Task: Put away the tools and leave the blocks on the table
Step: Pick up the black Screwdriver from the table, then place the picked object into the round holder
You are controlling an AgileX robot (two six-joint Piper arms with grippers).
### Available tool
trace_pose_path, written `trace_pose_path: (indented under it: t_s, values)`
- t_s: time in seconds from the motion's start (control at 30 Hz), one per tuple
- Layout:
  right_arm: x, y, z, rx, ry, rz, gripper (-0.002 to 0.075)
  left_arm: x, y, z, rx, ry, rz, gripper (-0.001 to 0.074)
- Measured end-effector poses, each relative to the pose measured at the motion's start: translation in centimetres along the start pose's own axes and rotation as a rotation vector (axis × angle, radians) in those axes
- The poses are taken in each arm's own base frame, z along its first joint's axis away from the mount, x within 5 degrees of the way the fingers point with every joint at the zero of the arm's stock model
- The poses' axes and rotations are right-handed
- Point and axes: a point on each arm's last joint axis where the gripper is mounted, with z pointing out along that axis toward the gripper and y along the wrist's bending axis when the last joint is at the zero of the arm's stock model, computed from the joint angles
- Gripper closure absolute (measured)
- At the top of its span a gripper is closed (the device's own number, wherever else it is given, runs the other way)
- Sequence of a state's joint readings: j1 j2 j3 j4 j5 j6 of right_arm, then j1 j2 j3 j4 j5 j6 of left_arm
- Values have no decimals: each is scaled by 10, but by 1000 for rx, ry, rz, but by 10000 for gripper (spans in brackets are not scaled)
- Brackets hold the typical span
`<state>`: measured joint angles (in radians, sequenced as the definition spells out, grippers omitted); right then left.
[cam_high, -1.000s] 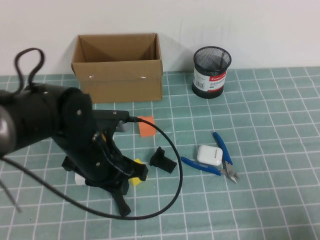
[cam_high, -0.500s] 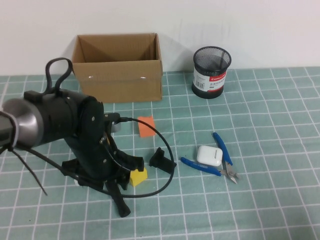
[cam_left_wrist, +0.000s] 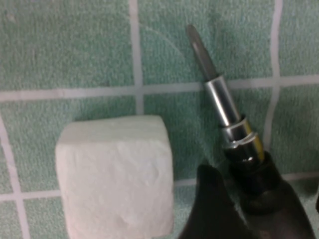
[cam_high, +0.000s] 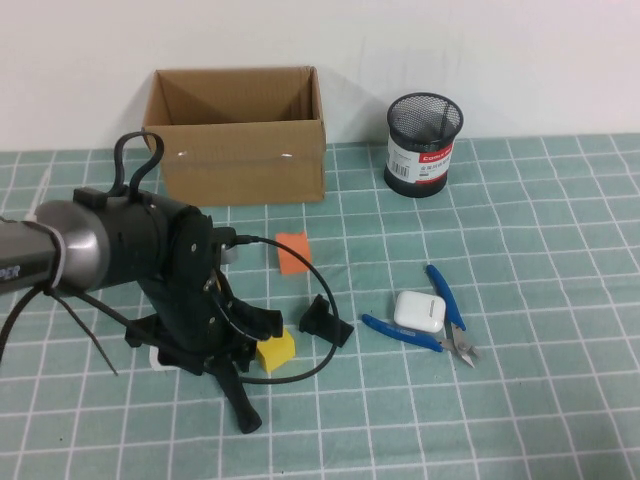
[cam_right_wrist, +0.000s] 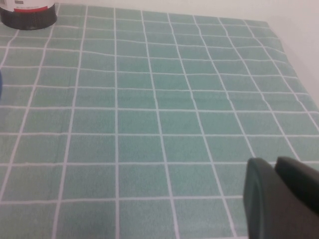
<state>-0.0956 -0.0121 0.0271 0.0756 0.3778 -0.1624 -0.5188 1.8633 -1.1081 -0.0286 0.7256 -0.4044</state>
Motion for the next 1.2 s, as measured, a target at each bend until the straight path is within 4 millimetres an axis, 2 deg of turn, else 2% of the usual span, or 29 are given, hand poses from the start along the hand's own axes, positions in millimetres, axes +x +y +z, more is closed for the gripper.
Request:
trace_pose_path:
  t_s: [0.1,0.27,0.43,0.47,0.57,0.77,0.87,1.0,1.2]
  values:
    - [0,0,0,0,0,0,734,0,0,1,-6,3,5,388]
    - [0,0,0,0,0,0,734,-1,1,1,-10,-7,53,568]
    - [0,0,0,0,0,0,734,1,-8,-9,9,-48,153,562]
    - [0,0,0,0,0,0,734,2,-10,-15,15,-63,167,562]
    - [0,0,0,0,0,0,733,8,-19,-51,34,-155,238,562]
    - [0,0,0,0,0,0,734,25,-24,-139,77,-461,368,563]
    - [0,0,0,0,0,0,734,28,-22,-163,109,-632,408,563]
    - [0,0,0,0,0,0,734,29,-25,-166,196,-853,464,563]
    - [0,0,0,0,0,0,734,32,-38,-142,405,-1132,511,563]
